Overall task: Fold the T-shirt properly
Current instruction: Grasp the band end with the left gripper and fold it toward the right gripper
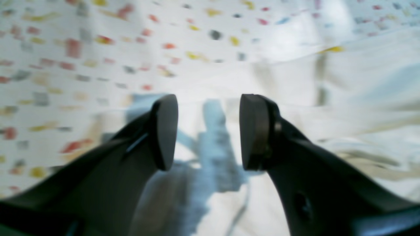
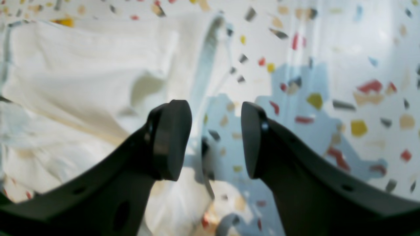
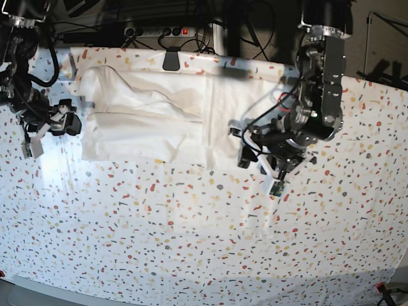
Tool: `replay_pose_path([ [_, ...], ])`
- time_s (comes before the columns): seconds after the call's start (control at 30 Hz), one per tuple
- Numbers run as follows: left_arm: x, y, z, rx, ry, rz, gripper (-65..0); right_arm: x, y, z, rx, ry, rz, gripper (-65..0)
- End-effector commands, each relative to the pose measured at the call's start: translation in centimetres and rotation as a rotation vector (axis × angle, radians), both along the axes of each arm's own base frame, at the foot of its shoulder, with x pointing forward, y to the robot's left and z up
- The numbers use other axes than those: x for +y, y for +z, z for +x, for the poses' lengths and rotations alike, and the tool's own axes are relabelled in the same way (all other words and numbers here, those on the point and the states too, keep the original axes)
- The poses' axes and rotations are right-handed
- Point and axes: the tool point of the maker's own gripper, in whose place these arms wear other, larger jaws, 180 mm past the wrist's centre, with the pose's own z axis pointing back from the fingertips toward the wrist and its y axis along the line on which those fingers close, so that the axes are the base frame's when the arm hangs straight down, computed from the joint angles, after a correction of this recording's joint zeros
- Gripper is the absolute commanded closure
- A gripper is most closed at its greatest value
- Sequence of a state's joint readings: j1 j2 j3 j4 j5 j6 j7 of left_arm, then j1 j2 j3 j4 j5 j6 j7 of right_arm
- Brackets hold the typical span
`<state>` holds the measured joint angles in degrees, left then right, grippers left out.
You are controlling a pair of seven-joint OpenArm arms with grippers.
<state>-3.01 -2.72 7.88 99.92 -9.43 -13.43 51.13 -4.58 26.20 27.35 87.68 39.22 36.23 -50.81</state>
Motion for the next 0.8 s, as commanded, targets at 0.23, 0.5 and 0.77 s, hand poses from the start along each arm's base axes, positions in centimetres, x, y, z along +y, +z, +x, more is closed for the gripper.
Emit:
replay_pose_path([
  [0.23,4.4,1.6,1.9,-0.095,0.105,0.06,-29.6,-0.2,0.9,3.5,0.07,0.03,0.124,-28.6],
  [0.5,9.0,1.8,2.3,-0.119,0.174,0.155,-29.6,-0.4,-3.1,1.4,0.205,0.002,0.207,-28.6],
  [0.77,10.0,1.9,2.4,-0.124,0.187,0.176,-29.6,-1.0,-5.2,0.6,0.254,-0.03,0.16,-28.6],
])
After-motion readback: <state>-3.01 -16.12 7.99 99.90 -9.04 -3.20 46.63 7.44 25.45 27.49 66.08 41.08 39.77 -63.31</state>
